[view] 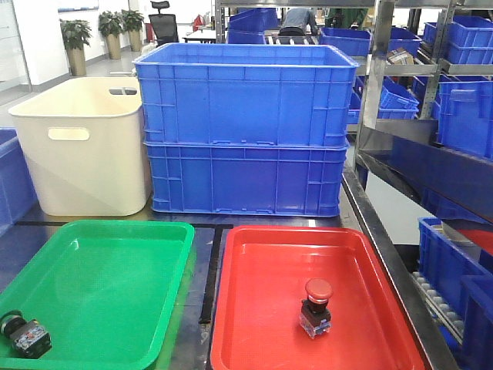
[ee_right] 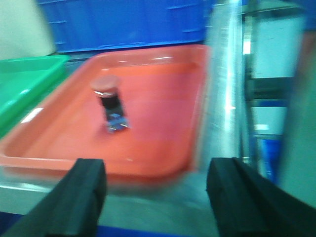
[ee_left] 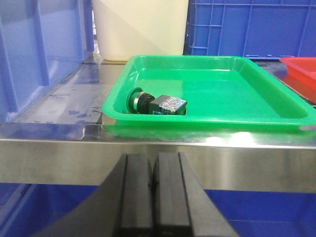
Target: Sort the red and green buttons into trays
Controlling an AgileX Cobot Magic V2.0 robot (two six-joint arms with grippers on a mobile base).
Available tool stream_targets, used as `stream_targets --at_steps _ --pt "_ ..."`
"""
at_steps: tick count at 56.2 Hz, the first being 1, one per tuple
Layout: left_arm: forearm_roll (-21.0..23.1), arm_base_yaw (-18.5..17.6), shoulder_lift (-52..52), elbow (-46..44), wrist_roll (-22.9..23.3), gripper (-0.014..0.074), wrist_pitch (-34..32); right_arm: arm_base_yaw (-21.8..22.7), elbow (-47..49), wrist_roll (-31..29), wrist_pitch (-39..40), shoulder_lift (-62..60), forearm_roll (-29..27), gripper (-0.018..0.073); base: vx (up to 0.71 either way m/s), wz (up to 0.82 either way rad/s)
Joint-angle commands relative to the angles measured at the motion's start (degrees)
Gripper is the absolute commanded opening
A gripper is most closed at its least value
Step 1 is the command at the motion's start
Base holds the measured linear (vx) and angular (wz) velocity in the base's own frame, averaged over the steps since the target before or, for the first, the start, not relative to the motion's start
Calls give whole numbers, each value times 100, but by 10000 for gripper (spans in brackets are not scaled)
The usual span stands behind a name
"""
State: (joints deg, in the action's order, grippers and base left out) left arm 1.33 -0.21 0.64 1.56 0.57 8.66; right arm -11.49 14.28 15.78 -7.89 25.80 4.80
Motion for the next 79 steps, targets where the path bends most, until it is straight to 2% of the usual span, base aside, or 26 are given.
stream_targets --at_steps 1,7,18,22,35,79 --pt "62 0 22 -150 40 3 -475 315 -197 -62 437 -577 21 395 0 0" --pt "62 0 22 -150 40 3 -475 618 -635 -241 437 -1409 46 303 0 0" --pt "62 0 22 -150 40 3 -475 767 -1282 -1578 437 -2625 47 62 0 0" --pt "62 0 27 -150 40 3 -481 767 -1555 -1958 574 -2716 47 -16 0 0" --pt "62 0 26 -150 40 3 -486 767 -1677 -1965 590 -2706 -139 -15 0 0" --pt "62 0 26 -150 40 3 -493 767 -1677 -1965 585 -2706 -140 -13 0 0"
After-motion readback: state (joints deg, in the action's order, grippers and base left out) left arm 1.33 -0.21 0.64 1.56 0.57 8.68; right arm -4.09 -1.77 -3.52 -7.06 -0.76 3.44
